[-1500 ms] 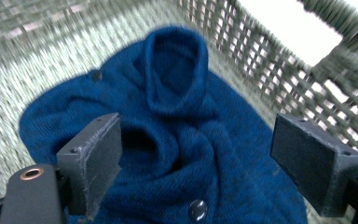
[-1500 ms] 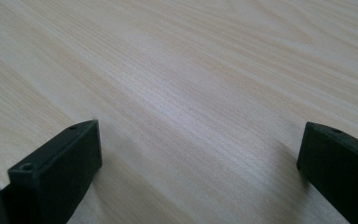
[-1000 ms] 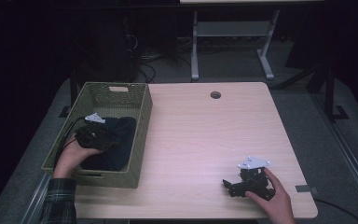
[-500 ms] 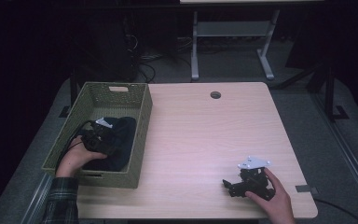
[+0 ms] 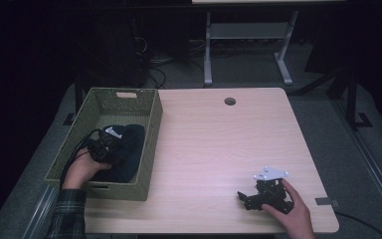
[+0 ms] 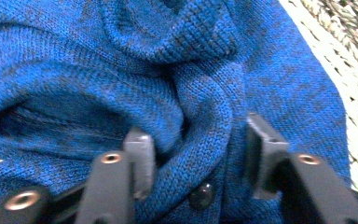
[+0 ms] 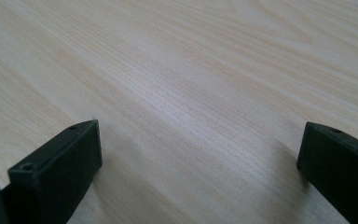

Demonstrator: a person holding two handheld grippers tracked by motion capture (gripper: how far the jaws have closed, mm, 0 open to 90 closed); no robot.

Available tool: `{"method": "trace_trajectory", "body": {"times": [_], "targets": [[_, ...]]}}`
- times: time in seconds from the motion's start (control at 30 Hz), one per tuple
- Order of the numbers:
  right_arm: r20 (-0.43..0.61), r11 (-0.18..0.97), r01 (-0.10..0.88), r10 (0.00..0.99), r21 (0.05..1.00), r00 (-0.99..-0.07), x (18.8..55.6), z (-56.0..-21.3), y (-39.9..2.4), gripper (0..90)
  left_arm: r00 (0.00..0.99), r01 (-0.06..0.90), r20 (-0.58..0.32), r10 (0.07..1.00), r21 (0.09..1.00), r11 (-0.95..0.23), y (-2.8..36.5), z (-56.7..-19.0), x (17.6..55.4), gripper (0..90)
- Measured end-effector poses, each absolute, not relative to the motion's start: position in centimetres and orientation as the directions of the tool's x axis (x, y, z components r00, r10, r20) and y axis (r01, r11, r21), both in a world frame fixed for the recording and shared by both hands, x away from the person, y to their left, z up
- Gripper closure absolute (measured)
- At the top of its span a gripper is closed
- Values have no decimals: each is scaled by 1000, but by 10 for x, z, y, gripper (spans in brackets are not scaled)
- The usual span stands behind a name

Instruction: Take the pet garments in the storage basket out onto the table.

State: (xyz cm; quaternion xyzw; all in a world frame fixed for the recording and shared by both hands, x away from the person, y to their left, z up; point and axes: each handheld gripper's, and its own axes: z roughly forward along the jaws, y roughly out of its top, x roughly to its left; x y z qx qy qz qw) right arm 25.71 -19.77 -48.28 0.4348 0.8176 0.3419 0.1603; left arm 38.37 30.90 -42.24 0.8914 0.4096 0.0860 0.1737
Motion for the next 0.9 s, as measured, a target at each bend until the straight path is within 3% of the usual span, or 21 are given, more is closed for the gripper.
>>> {"method": "trace_trajectory", "body": {"times": [0.23,0.5,0.9], "targets": [[35,389,601,820,698,-571,257,-483,-198,0,615,737,-72,785,405,-541,318,-415,387,675],[36,388,602,821,698,-570,257,-483,-198,0,590,734,-135,796,501,-459,331,-402,388,680],[36,388,602,821,698,-570,257,-483,-198,0,578,682,-145,803,627,-378,338,-378,382,688]]}}
